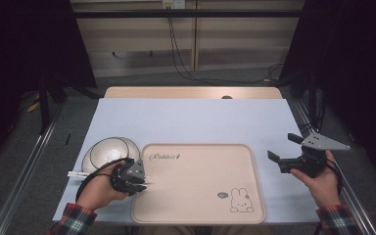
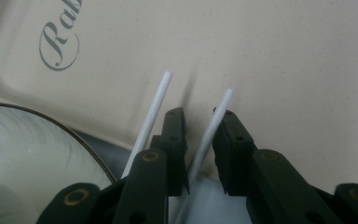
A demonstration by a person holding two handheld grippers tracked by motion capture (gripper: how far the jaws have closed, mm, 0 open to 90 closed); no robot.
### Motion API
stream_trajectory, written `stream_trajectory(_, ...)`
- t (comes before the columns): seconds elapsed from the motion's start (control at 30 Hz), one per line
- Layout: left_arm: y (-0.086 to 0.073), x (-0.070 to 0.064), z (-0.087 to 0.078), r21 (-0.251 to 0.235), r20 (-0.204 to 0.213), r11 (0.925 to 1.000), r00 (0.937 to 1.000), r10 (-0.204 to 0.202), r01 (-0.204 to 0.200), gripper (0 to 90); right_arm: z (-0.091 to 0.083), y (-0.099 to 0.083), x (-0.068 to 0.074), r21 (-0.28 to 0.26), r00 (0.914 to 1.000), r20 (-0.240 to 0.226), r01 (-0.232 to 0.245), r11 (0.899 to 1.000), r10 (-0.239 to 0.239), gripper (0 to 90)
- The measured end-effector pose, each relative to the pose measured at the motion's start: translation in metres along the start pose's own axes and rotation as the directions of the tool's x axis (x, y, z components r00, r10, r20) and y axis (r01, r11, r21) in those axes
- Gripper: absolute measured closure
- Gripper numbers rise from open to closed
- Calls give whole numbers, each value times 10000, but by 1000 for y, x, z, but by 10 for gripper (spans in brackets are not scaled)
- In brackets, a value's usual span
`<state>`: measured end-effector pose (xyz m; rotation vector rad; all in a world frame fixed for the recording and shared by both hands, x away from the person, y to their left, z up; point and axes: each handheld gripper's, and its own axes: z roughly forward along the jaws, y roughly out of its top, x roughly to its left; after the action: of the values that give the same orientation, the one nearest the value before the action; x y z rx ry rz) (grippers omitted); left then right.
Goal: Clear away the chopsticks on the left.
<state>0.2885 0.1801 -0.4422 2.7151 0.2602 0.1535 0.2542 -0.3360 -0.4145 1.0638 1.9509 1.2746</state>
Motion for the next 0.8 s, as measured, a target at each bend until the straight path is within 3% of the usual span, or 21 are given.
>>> stream_trajectory(0.13,4,1,0,-172,-141,9997,9997,-182,180,834,0,-1,-1,51,10000,16,-3,10000,3,24)
stream_trajectory(0.2,5,3,-3,-664,-2,9920,9942,-1073,1071,857,-1,-1,-1,30,10000,33,-44,10000,44,24)
stream_trajectory(0.27,6,6,-10,-1043,63,9828,9882,-1528,1527,866,-1,-1,-3,12,10000,73,-31,10000,31,23)
stream_trajectory(0.3,8,10,-20,-1715,119,9518,9666,-2560,2542,867,-1,-1,-2,16,9999,53,-87,10000,87,23)
stream_trajectory(0.33,8,10,-20,-1715,119,9518,9666,-2560,2542,868,-1,-1,-2,16,9999,53,-87,10000,87,23)
stream_trajectory(0.37,9,12,-26,-2109,263,9344,9573,-2881,2870,868,-2,-1,-3,2,9999,89,-93,10000,93,23)
stream_trajectory(0.47,13,16,-45,-3398,530,8637,9244,-3777,3724,869,-1,-1,-2,4,10000,62,-65,10000,65,23)
stream_trajectory(0.5,16,19,-58,-4028,671,8212,9078,-4140,4042,870,-1,-1,-3,-23,10000,-34,4,10000,-4,23)
stream_trajectory(0.53,16,19,-58,-4028,671,8212,9078,-4140,4042,870,-1,-1,-3,-23,10000,-34,4,10000,-4,23)
stream_trajectory(0.57,18,21,-71,-4494,780,7828,8918,-4456,4304,870,-1,-1,-3,-29,10000,-13,3,10000,-3,23)
stream_trajectory(0.6,18,21,-71,-4494,780,7828,8918,-4456,4304,871,-1,-1,-2,-15,10000,29,-53,10000,53,21)
stream_trajectory(0.63,19,24,-80,-5035,1064,7331,8749,-4725,4572,871,-1,-1,-2,-46,9999,128,-74,10000,74,19)
stream_trajectory(0.67,19,24,-80,-5035,1064,7331,8749,-4725,4572,871,-2,0,-2,-36,9999,113,-92,10000,93,19)
stream_trajectory(0.7,18,26,-83,-5286,1244,7111,8710,-4752,4635,871,-2,0,-2,-36,9999,113,-92,10000,93,19)
stream_trajectory(0.73,18,27,-85,-5401,1310,6954,8636,-4869,4740,872,-2,0,-2,-54,9999,94,-120,9999,120,18)
stream_trajectory(0.77,17,30,-87,-5708,1555,6586,8521,-4997,4904,872,-2,0,-2,-70,9998,182,-56,10000,57,17)
stream_trajectory(0.8,17,30,-87,-5708,1555,6586,8521,-4997,4904,872,-2,0,-2,-87,9999,109,-54,9999,55,16)
